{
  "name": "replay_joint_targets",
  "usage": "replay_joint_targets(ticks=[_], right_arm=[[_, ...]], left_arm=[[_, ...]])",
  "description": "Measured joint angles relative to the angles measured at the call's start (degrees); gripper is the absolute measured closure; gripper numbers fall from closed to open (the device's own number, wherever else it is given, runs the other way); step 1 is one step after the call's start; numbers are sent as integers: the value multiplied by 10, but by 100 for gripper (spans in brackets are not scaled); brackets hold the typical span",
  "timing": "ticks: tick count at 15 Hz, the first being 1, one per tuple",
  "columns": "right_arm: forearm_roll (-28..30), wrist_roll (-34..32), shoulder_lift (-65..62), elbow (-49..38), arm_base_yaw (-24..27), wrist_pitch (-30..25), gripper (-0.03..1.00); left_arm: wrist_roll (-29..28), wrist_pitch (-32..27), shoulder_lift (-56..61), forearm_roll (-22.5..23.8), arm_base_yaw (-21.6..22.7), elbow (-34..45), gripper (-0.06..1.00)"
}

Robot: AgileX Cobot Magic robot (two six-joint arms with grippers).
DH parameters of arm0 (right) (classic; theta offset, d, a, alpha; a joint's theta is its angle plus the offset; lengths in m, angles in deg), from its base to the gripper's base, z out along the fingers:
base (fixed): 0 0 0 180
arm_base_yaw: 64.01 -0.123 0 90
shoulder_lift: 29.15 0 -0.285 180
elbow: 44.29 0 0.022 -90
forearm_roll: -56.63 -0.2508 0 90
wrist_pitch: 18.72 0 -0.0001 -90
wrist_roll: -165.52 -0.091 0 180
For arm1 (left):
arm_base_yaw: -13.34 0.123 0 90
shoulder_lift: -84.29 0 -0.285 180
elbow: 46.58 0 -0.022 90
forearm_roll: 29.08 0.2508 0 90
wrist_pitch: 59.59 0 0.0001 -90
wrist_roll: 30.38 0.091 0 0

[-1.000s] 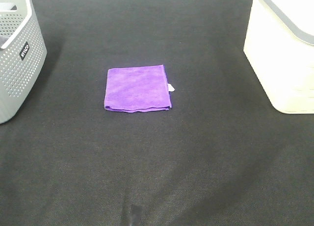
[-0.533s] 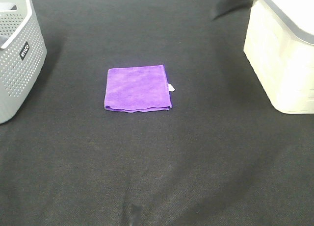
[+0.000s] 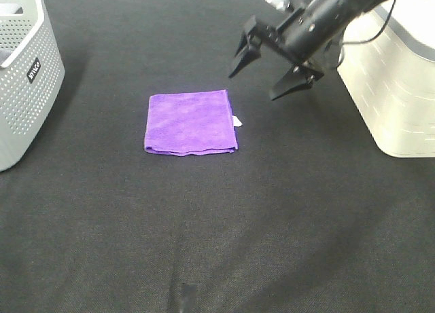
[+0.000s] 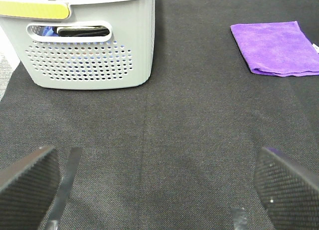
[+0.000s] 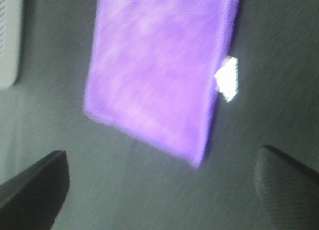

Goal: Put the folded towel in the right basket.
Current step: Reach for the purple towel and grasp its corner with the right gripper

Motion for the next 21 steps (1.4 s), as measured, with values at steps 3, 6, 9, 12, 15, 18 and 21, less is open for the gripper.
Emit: replay_joint_targets(ticks=[3, 6, 9, 12, 15, 18, 21], right_arm=[[1, 7, 46, 52, 0, 17, 5], [5, 7, 111, 104, -5, 17, 6], [10, 7, 138, 108, -5, 17, 7], [7, 7, 145, 115, -5, 14, 8], [10, 6, 145, 115, -10, 17, 8], [13, 6, 154, 120, -41, 42, 10], [-23, 6, 172, 127, -90, 69, 13]], left_arm=[[0, 0, 0, 0, 0, 0, -4], [0, 0, 0, 0, 0, 0, -4], [0, 0, 0, 0, 0, 0, -4], [0, 0, 0, 0, 0, 0, -4], [0, 0, 0, 0, 0, 0, -4], [0, 0, 0, 0, 0, 0, -4], [0, 0, 0, 0, 0, 0, -4]])
